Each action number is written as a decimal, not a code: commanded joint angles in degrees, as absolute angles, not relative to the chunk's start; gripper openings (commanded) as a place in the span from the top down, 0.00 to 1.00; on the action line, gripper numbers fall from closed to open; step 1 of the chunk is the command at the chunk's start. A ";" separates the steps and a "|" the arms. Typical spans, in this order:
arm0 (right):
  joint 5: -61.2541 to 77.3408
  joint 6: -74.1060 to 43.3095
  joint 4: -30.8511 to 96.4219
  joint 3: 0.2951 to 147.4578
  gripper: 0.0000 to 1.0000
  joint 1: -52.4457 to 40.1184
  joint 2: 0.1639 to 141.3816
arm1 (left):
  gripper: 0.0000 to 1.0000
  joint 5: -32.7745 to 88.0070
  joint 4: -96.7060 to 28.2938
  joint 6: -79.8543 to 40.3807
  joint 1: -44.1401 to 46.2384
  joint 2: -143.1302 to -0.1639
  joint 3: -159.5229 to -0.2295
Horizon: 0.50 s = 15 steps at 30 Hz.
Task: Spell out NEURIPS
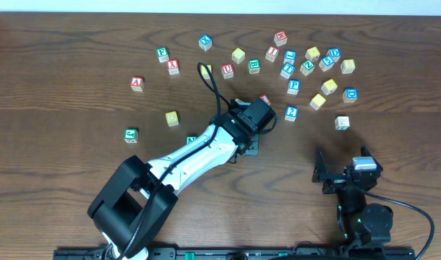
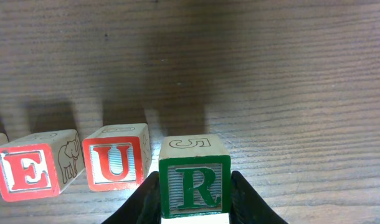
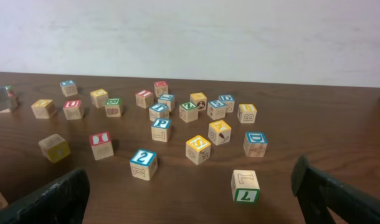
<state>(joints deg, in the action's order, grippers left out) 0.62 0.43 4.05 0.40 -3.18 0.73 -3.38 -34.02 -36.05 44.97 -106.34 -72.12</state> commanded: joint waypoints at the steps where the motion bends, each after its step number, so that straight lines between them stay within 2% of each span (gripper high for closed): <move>1: 0.58 -0.38 4.34 0.34 0.01 -2.70 0.49 | 0.93 -4.58 -33.82 -37.19 44.97 -104.68 -71.68; 15: 0.58 -0.38 4.34 0.34 0.01 -2.72 0.49 | 0.92 -4.56 -30.57 -37.30 44.97 -104.84 -69.89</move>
<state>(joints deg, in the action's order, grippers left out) 0.62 0.40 4.08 0.40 -3.18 0.73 -3.38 -31.64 -36.27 44.97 -106.32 -71.64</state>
